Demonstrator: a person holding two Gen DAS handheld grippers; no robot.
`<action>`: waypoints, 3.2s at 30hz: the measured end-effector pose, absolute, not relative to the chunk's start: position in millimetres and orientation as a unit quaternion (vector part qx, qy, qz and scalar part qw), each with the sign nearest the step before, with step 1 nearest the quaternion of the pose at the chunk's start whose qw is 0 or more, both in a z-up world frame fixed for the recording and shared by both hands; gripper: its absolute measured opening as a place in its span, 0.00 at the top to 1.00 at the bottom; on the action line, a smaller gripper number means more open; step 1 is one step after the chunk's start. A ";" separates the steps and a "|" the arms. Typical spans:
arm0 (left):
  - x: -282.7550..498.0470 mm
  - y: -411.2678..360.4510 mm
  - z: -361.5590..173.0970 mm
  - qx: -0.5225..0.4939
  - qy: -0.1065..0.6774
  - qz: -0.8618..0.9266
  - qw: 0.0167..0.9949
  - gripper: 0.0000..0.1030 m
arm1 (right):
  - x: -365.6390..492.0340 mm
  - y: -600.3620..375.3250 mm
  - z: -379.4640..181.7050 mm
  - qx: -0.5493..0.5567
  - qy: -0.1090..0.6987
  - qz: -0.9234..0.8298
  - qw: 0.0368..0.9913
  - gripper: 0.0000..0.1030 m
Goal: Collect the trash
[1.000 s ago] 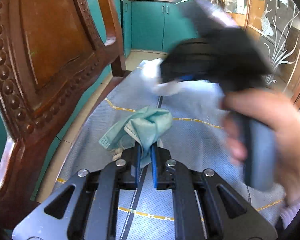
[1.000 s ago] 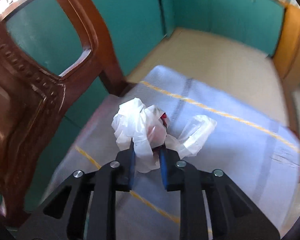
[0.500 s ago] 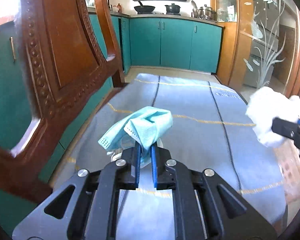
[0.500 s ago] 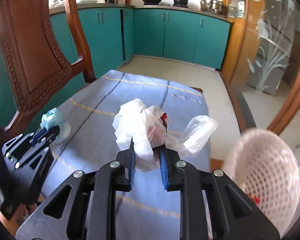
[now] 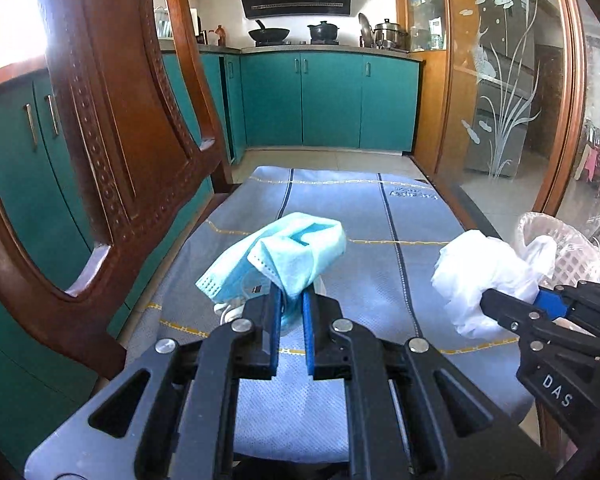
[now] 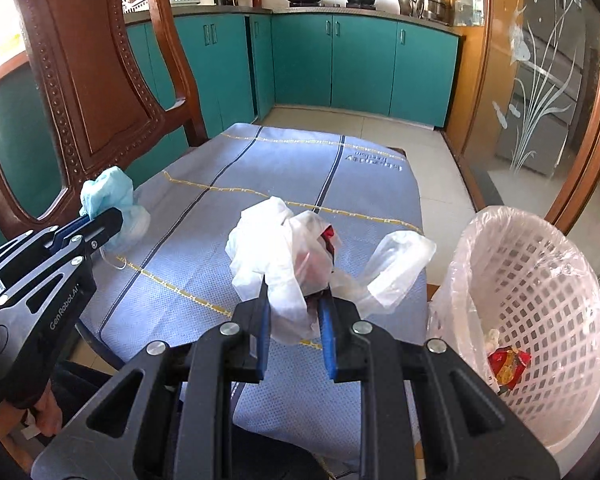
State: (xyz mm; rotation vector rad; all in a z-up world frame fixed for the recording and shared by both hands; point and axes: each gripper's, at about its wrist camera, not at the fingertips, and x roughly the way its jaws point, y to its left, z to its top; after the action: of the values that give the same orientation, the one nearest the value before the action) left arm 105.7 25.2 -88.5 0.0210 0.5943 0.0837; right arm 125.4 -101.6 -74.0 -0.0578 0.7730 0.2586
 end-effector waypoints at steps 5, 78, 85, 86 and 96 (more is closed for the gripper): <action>97.9 19.2 -82.6 0.013 0.288 0.038 0.957 0.90 | 122.0 -102.2 -70.3 -0.033 0.367 0.119 0.922 0.79; 127.9 -213.5 -56.8 0.050 0.284 -0.173 0.942 0.25 | 52.9 -354.2 -34.1 0.054 0.302 -0.093 0.947 0.78; 115.8 -156.3 -38.0 0.016 0.262 -0.114 0.958 0.17 | 80.9 -338.2 -56.2 0.057 0.345 -0.082 0.933 0.51; 112.0 -150.7 -34.7 0.017 0.253 -0.107 0.961 0.15 | 82.3 -336.3 -58.9 0.058 0.353 -0.081 0.930 0.34; 72.7 -95.3 -9.6 0.018 0.206 -0.052 0.977 0.03 | 43.0 -317.2 -18.9 0.057 0.292 -0.090 0.951 0.03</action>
State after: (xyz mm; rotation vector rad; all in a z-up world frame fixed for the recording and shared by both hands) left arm 72.7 -95.3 -9.6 0.0356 0.4156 -0.1052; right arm 43.0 -317.2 -18.9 0.1167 0.5935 -0.1827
